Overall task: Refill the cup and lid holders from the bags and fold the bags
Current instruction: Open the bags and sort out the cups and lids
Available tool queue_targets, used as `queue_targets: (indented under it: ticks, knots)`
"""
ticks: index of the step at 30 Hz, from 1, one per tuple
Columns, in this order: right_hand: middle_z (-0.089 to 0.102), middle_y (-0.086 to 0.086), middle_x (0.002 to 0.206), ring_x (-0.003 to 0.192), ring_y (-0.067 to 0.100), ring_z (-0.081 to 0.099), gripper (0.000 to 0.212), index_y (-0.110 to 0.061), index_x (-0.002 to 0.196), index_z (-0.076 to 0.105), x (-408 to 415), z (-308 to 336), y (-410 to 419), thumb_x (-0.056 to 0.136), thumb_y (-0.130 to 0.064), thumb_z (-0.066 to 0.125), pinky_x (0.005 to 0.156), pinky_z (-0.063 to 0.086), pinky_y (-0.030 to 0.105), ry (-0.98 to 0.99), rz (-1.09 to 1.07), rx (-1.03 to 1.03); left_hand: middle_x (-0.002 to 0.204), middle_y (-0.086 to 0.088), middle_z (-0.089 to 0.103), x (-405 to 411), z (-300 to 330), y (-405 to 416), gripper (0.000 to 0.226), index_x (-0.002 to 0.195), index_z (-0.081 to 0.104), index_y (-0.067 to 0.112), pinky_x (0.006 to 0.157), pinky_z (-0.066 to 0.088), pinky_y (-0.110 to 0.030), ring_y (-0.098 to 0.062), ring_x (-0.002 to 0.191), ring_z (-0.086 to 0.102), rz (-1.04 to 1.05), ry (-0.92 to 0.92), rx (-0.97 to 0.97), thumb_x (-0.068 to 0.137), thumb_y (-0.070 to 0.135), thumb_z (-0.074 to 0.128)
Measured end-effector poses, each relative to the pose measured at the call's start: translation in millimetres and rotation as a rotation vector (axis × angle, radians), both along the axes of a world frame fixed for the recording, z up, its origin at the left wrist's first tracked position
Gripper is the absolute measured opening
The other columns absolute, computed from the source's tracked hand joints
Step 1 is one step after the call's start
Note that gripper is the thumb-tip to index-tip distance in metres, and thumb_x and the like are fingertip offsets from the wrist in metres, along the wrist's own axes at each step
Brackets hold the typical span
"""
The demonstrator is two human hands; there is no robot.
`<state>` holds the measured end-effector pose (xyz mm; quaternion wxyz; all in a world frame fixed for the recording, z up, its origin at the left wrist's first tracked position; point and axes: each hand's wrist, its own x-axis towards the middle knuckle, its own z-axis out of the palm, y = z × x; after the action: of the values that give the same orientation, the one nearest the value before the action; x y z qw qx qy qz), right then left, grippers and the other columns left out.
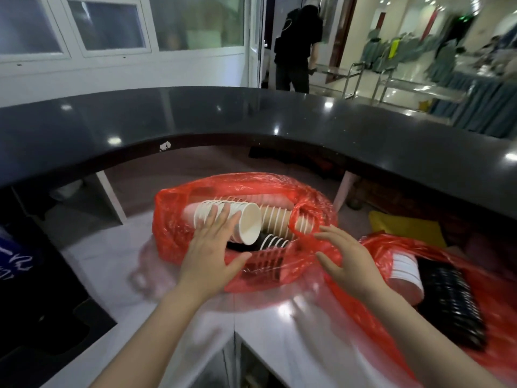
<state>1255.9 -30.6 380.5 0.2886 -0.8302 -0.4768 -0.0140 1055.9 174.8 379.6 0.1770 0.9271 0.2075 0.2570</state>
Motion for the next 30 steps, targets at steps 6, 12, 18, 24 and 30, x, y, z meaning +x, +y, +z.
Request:
queue_targets:
  ticks: [6,12,18,24,30]
  knots:
    - [0.061,-0.005,0.122,0.121,0.01,0.049,0.027,-0.019,0.108,0.07,12.8,-3.8,-79.6,0.082,-0.011,0.072,0.102,0.034,0.022,0.053,-0.093,0.068,0.154,0.012,0.012,42.0,-1.0,-55.3,0.074,0.149,0.027,0.026,0.117,0.003,-0.032,-0.002,0.143,-0.004,-0.081,-0.035,-0.087,0.087,0.035,0.066]
    - [0.065,-0.001,0.108,0.106,0.021,0.057,0.026,-0.017,0.101,0.071,36.8,-16.4,-163.1,0.077,-0.009,0.077,0.095,0.034,0.023,-0.054,-0.339,0.126,0.152,0.017,0.018,76.3,-7.7,-115.0,0.065,0.146,0.033,0.03,0.116,0.012,-0.033,-0.002,0.144,0.006,-0.116,-0.076,-0.176,0.088,0.035,0.062]
    - [0.031,-0.009,0.149,0.145,0.02,0.015,0.082,-0.029,0.138,0.046,70.3,-41.7,-219.3,0.067,-0.051,0.08,0.116,0.017,0.04,0.144,-0.321,-0.12,0.15,0.016,0.021,94.7,-18.5,-159.3,0.062,0.145,0.036,0.028,0.118,0.016,-0.037,-0.005,0.144,0.007,-0.122,0.0,-0.201,0.089,0.033,0.063]
    - [-0.004,-0.02,0.157,0.145,0.005,-0.012,0.108,-0.052,0.142,0.011,90.1,-53.6,-253.2,0.057,-0.069,0.074,0.12,0.007,0.039,0.258,-0.14,-0.171,0.148,0.02,0.024,112.1,-22.8,-196.6,0.06,0.144,0.038,0.029,0.114,0.017,-0.028,0.0,0.142,0.011,-0.128,0.033,-0.218,0.088,0.037,0.059]
    - [-0.007,-0.023,0.155,0.145,0.008,-0.001,0.113,-0.044,0.149,0.007,110.4,-51.5,-265.6,0.063,-0.053,0.079,0.118,0.014,0.035,0.249,-0.038,-0.206,0.149,0.013,0.032,138.5,-23.4,-229.4,0.063,0.142,0.037,0.031,0.113,0.021,-0.025,-0.002,0.14,0.02,-0.136,0.02,-0.234,0.087,0.025,0.067]
